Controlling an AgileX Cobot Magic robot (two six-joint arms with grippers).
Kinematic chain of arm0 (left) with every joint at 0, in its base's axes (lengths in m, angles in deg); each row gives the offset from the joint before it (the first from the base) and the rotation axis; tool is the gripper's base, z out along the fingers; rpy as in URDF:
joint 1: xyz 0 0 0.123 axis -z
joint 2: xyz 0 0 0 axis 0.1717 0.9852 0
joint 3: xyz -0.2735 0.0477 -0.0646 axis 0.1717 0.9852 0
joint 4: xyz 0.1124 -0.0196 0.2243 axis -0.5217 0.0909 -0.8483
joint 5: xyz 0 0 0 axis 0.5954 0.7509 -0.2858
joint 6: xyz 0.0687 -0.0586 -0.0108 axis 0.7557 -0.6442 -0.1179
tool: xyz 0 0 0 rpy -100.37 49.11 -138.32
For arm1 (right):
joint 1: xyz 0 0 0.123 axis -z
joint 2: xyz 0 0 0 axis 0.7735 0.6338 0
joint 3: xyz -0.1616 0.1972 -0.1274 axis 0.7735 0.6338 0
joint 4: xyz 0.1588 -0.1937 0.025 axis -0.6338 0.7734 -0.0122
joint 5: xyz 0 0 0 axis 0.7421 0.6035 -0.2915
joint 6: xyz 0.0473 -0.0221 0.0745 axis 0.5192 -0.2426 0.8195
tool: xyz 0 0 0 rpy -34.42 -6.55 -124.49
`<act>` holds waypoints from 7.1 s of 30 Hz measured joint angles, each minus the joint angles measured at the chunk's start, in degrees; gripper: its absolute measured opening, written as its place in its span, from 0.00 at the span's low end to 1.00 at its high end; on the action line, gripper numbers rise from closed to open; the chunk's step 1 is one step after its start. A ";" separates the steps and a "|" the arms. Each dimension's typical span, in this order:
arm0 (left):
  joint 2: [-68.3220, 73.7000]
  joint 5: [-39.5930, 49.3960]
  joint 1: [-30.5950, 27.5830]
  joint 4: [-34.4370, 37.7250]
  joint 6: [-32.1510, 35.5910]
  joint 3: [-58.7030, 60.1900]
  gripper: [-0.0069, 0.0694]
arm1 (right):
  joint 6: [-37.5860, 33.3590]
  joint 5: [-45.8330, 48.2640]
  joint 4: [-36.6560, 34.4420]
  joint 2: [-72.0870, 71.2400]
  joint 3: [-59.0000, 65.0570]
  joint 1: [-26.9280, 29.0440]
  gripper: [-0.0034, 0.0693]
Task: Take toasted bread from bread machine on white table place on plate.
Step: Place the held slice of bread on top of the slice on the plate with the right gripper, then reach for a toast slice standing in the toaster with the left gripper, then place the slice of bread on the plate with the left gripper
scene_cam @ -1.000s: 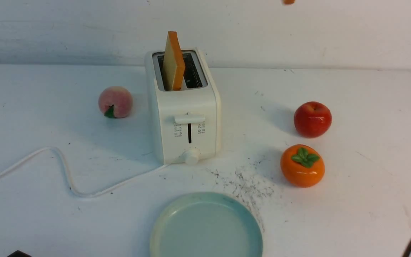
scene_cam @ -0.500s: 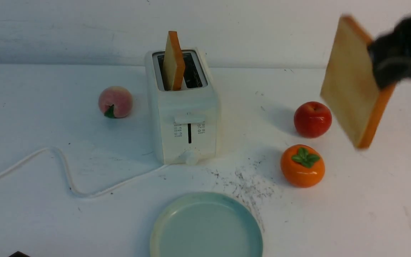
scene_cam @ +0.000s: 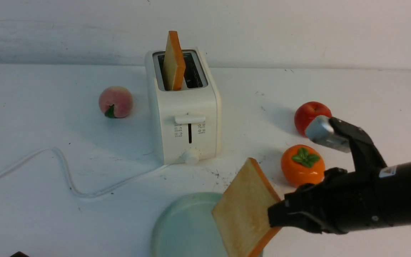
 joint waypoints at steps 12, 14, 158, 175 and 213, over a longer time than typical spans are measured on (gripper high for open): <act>0.00 1.60 0.00 0.00 0.00 0.00 0.40 | -29.72 2.01 -29.90 13.17 0.00 0.00 0.17; 0.00 2.20 0.00 0.00 0.00 0.00 0.40 | -30.22 2.60 -30.80 15.14 0.00 0.00 0.17; 126.63 41.54 24.29 -71.88 -1.15 -133.97 0.19 | 43.39 23.55 66.18 -38.29 2.85 19.28 0.09; 86.39 55.88 24.29 -54.04 14.46 -132.08 0.19 | 43.39 23.07 66.09 -38.29 2.85 19.28 0.11; 85.70 9.34 24.29 26.36 70.34 -46.66 0.19 | 43.39 22.19 63.61 -38.29 2.87 19.28 0.17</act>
